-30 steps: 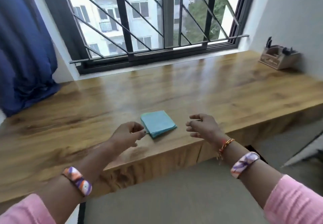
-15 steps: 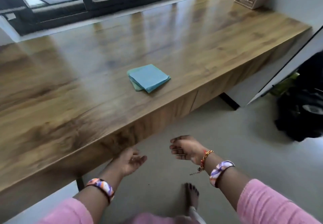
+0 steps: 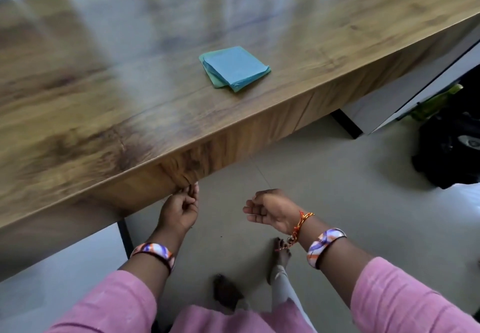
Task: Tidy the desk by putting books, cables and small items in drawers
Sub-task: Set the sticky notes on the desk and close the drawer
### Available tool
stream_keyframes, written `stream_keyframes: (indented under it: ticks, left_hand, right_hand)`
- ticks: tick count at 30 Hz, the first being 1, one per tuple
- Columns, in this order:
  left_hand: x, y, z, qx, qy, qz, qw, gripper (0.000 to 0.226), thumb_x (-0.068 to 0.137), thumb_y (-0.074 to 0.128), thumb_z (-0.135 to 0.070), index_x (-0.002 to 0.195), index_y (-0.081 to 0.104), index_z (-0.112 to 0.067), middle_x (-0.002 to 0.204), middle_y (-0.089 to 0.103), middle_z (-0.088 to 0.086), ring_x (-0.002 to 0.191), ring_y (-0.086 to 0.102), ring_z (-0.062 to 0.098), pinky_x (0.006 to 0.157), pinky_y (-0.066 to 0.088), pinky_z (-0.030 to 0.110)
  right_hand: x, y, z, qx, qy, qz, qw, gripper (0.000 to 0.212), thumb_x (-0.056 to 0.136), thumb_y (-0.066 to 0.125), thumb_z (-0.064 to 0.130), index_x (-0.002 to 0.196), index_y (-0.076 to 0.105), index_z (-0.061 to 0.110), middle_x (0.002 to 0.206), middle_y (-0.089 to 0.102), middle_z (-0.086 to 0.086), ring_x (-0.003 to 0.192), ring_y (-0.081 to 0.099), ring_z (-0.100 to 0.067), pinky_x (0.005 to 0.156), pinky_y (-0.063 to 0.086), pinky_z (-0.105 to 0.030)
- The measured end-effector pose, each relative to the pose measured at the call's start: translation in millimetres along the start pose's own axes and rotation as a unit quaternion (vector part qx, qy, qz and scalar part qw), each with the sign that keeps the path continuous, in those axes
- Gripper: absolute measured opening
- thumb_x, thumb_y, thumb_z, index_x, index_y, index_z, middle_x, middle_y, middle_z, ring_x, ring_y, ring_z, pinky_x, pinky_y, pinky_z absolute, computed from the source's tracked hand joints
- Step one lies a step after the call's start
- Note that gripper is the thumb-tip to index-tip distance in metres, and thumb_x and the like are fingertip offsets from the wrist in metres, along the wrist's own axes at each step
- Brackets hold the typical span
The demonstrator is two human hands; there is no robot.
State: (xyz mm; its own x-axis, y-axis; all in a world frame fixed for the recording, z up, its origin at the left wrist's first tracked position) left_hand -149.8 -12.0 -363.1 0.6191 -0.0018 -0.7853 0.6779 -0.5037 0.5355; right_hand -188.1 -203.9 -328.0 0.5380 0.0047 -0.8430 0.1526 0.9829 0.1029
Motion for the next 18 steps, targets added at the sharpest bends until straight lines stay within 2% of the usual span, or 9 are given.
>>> stream_keyframes:
  ticks: [2, 3, 5, 6, 8, 10, 14, 15, 18]
  left_hand:
    - [-0.5, -1.0, 1.1, 0.000, 0.000, -0.016, 1.000, 0.071, 0.028, 0.032, 0.026, 0.088, 0.055, -0.004, 0.106, 0.060, 0.005, 0.123, 0.049, 0.020, 0.104, 0.037, 0.024]
    - [-1.0, -2.7, 1.6, 0.011, 0.001, -0.027, 1.000, 0.070, 0.029, 0.032, 0.026, 0.088, 0.055, -0.004, 0.104, 0.059, 0.005, 0.110, 0.058, 0.019, 0.102, 0.040, 0.021]
    - [0.5, -5.0, 0.5, 0.044, 0.005, -0.040, 0.998, 0.064, 0.034, 0.031, 0.026, 0.086, 0.055, -0.004, 0.092, 0.059, 0.007, 0.077, 0.068, 0.017, 0.080, 0.053, 0.017]
    - [-0.5, -5.4, -0.6, 0.065, 0.007, -0.050, 0.997, 0.058, 0.041, 0.028, 0.026, 0.084, 0.056, -0.003, 0.086, 0.061, 0.008, 0.071, 0.067, 0.016, 0.067, 0.055, 0.018]
    - [1.5, -9.2, -5.0, 0.068, 0.021, -0.071, 0.995, 0.050, 0.056, 0.022, 0.024, 0.073, 0.062, 0.000, 0.072, 0.065, 0.010, 0.076, 0.059, 0.017, 0.063, 0.056, 0.020]
    - [1.9, -13.2, -7.7, 0.035, 0.032, -0.088, 0.995, 0.048, 0.057, 0.022, 0.023, 0.063, 0.064, 0.001, 0.074, 0.061, 0.011, 0.079, 0.054, 0.017, 0.074, 0.055, 0.022]
    - [-2.1, -17.9, -12.7, -0.014, 0.028, -0.068, 0.997, 0.051, 0.049, 0.027, 0.021, 0.082, 0.059, -0.001, 0.084, 0.061, 0.012, 0.088, 0.056, 0.021, 0.089, 0.050, 0.032]
    - [-2.6, -18.5, -12.5, -0.014, 0.020, -0.060, 0.998, 0.052, 0.047, 0.031, 0.024, 0.084, 0.058, -0.001, 0.083, 0.063, 0.013, 0.089, 0.057, 0.023, 0.088, 0.050, 0.033]
    - [-2.5, -15.6, -14.4, -0.015, 0.016, -0.019, 1.000, 0.061, 0.024, 0.043, 0.027, 0.076, 0.065, 0.005, 0.084, 0.064, 0.017, 0.091, 0.058, 0.025, 0.066, 0.058, 0.030]
  right_hand:
    - [2.5, 3.1, -1.2, 0.040, 0.006, 0.006, 0.999, 0.019, 0.094, 0.036, -0.006, 0.081, 0.047, 0.002, 0.085, 0.054, -0.014, 0.079, 0.058, -0.023, 0.082, 0.051, -0.040]
    - [4.8, 4.6, -0.2, 0.058, 0.008, 0.009, 0.998, 0.020, 0.094, 0.035, -0.008, 0.080, 0.046, 0.002, 0.086, 0.053, -0.015, 0.080, 0.057, -0.023, 0.087, 0.050, -0.043]
    - [10.5, 9.5, 4.9, 0.086, 0.008, 0.018, 0.996, 0.021, 0.094, 0.034, -0.009, 0.080, 0.046, 0.001, 0.085, 0.052, -0.015, 0.078, 0.056, -0.023, 0.091, 0.047, -0.044]
    - [14.5, 12.9, 8.7, 0.098, 0.007, 0.021, 0.995, 0.020, 0.094, 0.033, -0.010, 0.082, 0.047, 0.000, 0.086, 0.052, -0.015, 0.077, 0.056, -0.023, 0.092, 0.046, -0.043]
    - [26.0, 23.5, 18.9, 0.134, -0.011, 0.027, 0.991, 0.021, 0.091, 0.031, -0.014, 0.097, 0.045, 0.001, 0.089, 0.052, -0.015, 0.076, 0.055, -0.021, 0.092, 0.045, -0.043]
    - [37.9, 38.5, 26.3, 0.172, -0.035, 0.031, 0.984, 0.030, 0.088, 0.030, -0.018, 0.103, 0.042, 0.006, 0.083, 0.050, -0.011, 0.074, 0.052, -0.019, 0.094, 0.044, -0.042]
    - [62.7, 73.4, 29.5, 0.187, -0.066, 0.042, 0.979, 0.020, 0.082, 0.041, -0.005, 0.075, 0.045, 0.013, 0.074, 0.046, -0.002, 0.070, 0.045, -0.011, 0.083, 0.047, -0.035]
    - [68.7, 76.6, 30.4, 0.205, -0.076, 0.029, 0.975, 0.020, 0.080, 0.041, -0.003, 0.071, 0.045, 0.014, 0.068, 0.048, -0.001, 0.068, 0.043, -0.010, 0.084, 0.045, -0.035]
    - [77.0, 75.2, 31.2, 0.318, -0.059, 0.033, 0.946, 0.031, 0.084, 0.032, -0.011, 0.068, 0.047, 0.010, 0.066, 0.049, -0.006, 0.063, 0.043, -0.014, 0.071, 0.040, -0.028]
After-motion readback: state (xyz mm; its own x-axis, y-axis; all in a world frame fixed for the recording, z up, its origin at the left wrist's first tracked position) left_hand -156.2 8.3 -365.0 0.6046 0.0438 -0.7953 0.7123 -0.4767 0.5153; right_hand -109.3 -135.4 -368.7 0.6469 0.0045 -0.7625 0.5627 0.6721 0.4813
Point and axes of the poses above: each hand's wrist, its own x-axis towards the middle knuckle, its own y-axis out of the palm, z = x × y, the point moved 7 cm from there along x, towards the middle knuckle
